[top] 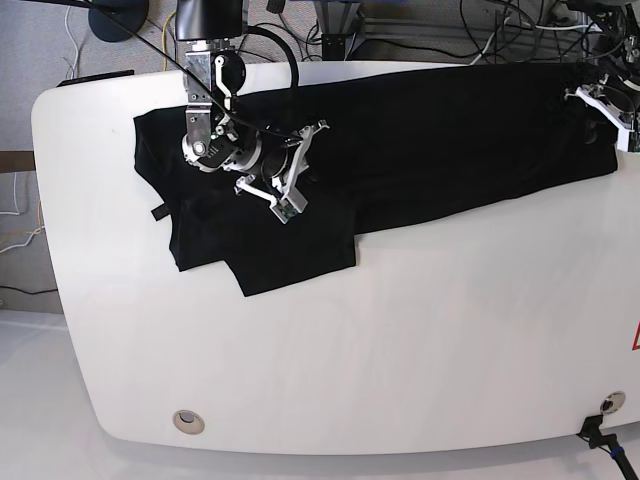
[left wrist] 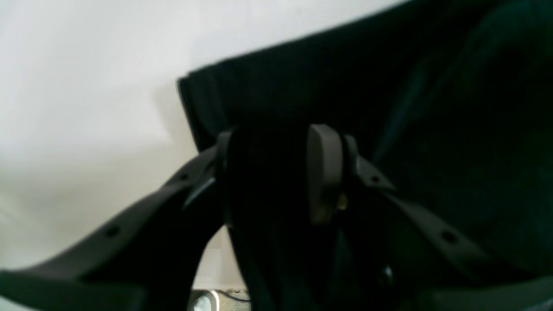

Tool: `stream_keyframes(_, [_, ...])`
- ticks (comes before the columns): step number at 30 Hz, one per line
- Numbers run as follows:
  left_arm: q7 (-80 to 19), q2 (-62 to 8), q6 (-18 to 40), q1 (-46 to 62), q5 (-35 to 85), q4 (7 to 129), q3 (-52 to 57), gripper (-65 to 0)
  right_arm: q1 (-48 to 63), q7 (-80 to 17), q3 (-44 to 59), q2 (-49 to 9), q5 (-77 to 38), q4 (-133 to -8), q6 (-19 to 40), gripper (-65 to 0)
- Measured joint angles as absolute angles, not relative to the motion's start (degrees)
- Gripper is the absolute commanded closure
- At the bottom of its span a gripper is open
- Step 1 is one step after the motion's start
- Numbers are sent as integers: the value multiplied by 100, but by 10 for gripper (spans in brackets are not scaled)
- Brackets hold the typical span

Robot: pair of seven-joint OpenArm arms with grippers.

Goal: Fold the T-shirt properly
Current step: 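Pull the shirt edges with both grippers to flatten the folded shirt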

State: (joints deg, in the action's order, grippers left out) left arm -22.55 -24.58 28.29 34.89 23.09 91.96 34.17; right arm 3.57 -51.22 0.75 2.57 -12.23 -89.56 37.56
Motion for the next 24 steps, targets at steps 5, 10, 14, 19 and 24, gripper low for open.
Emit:
stream_keyframes(5, [-2285, -2460, 2873, 4034, 2410, 9303, 3677, -219, 357, -5118, 75, 257, -1225, -8958, 3754, 0])
stream_keyframes(10, [-2270, -2491, 2860, 3979, 2416, 9310, 4215, -219, 357, -5122, 75, 257, -1223, -8967, 3756, 0])
stream_keyframes(14, [-2322, -2438, 2783, 3380, 2366, 9743, 4353, -219, 370, -5111, 75, 259, -1227, -8967, 3754, 0])
stream_keyframes(19, [-2829, -2427, 2845, 2652, 2775, 9924, 3726, -218, 355, -5116, 78, 268, -1225, -8967, 3754, 0])
stream_keyframes(24, [-3046, -2150, 2851, 2445, 2296, 9695, 3037, -218, 233, -5249, 64, 272, -1199, -8965, 3756, 0])
